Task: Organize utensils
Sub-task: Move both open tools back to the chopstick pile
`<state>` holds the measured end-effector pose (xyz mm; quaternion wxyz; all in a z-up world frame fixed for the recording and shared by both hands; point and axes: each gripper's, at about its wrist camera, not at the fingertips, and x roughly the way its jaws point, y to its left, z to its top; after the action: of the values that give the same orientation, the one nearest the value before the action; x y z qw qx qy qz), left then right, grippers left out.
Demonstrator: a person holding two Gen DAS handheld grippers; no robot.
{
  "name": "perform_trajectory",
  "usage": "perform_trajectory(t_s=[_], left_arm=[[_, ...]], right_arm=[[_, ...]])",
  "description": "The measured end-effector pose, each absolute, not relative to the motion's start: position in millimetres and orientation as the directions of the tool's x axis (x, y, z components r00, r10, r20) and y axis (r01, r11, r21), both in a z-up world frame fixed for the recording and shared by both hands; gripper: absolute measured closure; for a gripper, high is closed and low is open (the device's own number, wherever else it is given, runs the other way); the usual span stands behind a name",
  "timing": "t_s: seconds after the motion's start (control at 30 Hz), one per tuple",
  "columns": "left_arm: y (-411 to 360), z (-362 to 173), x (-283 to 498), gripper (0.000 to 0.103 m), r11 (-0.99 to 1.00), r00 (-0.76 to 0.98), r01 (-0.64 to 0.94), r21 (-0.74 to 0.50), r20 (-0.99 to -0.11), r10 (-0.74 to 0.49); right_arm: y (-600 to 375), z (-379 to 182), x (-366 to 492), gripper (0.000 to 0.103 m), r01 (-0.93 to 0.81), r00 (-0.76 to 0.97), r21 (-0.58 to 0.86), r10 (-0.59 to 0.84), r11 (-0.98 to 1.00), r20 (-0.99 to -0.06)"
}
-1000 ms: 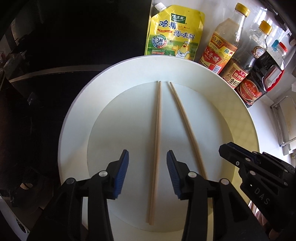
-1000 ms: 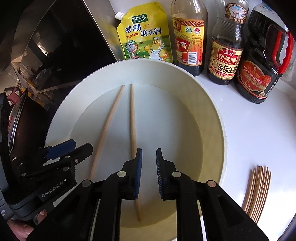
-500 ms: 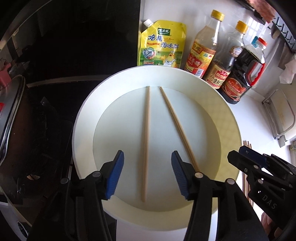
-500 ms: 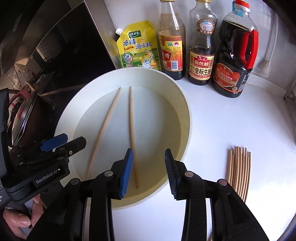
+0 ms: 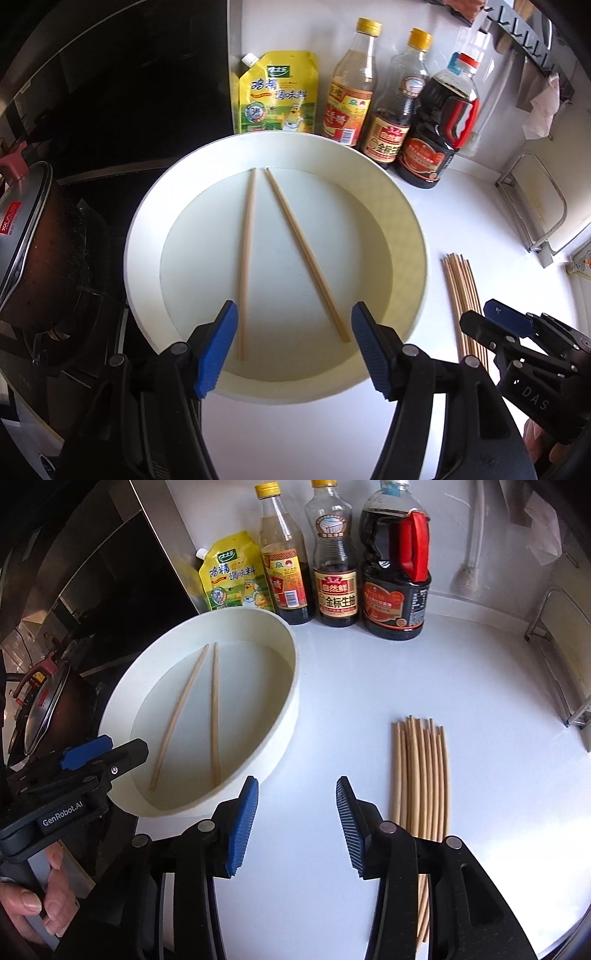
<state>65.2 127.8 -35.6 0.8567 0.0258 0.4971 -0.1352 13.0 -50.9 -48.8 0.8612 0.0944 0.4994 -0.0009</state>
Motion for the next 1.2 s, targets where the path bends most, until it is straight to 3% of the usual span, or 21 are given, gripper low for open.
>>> perform_trajectory(t_s=[0.7,1.2], left_arm=[[4.8,-57.9,8.9,0.033,0.911,0.405,0.393,-0.126,-0.865,-0.295],[-19.3,-106.5,-12.7,0.019,0.927,0.345,0.367,-0.08,-0.914,-0.215]], right_arm=[[-174.5,-76.5,-66.7,0.054,0.256,0.441,0.078,-0.045,0.963,-0.897],[-188.5,-130.5,-64.2,0.052,0.203,0.415,0.093,0.0,0.975,-0.91]])
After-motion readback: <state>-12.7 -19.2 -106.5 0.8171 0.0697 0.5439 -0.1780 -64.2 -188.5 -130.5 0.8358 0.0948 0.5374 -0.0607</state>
